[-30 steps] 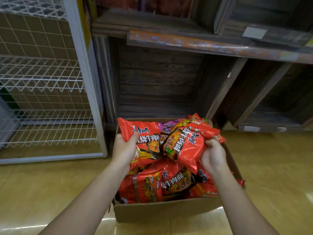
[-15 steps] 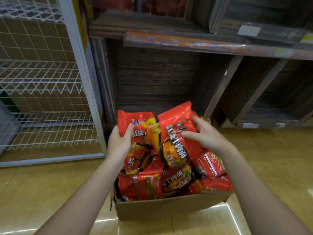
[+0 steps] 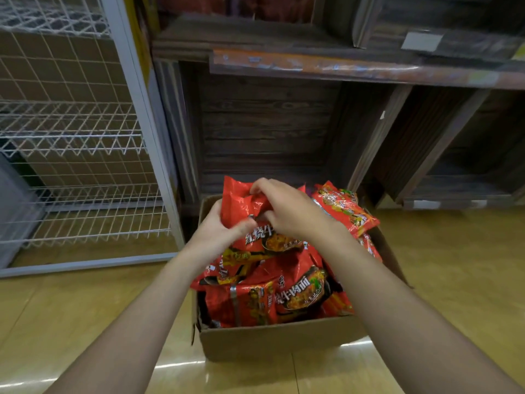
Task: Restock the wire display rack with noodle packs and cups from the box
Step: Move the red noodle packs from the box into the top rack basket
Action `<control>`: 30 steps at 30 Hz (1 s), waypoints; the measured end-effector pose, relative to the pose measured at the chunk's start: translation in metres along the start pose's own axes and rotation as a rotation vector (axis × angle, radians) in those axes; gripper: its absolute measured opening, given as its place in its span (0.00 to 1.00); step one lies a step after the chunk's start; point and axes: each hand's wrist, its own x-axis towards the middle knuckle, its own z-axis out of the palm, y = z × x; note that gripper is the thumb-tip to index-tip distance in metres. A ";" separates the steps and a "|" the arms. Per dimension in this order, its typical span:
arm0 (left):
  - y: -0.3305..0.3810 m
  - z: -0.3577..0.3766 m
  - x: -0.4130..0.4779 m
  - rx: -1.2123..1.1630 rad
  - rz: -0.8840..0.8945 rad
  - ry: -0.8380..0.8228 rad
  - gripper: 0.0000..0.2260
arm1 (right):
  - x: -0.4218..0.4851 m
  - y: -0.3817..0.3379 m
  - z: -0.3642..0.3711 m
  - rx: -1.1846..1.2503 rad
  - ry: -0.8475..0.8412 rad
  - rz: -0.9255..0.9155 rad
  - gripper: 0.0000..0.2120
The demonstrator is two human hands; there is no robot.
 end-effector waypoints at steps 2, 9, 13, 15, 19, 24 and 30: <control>-0.005 0.002 0.001 0.113 0.022 0.082 0.37 | -0.008 -0.001 0.014 -0.060 0.143 -0.015 0.22; -0.017 0.002 0.012 -0.145 -0.059 0.245 0.34 | -0.054 -0.006 0.039 0.009 -0.297 -0.119 0.16; -0.022 0.004 0.015 -0.211 -0.151 0.265 0.35 | -0.063 0.004 0.055 0.041 -0.441 -0.043 0.25; -0.023 0.003 0.015 -0.213 -0.161 0.278 0.36 | -0.063 0.005 0.059 0.078 -0.448 -0.027 0.27; -0.025 0.003 0.015 -0.186 -0.175 0.265 0.37 | -0.061 0.008 0.064 0.087 -0.497 0.007 0.28; -0.022 0.003 0.014 -0.193 -0.146 0.279 0.35 | -0.058 0.014 0.067 0.125 -0.427 0.022 0.12; -0.018 -0.002 0.016 -0.202 -0.110 0.410 0.32 | -0.060 0.045 0.039 0.510 0.020 0.269 0.04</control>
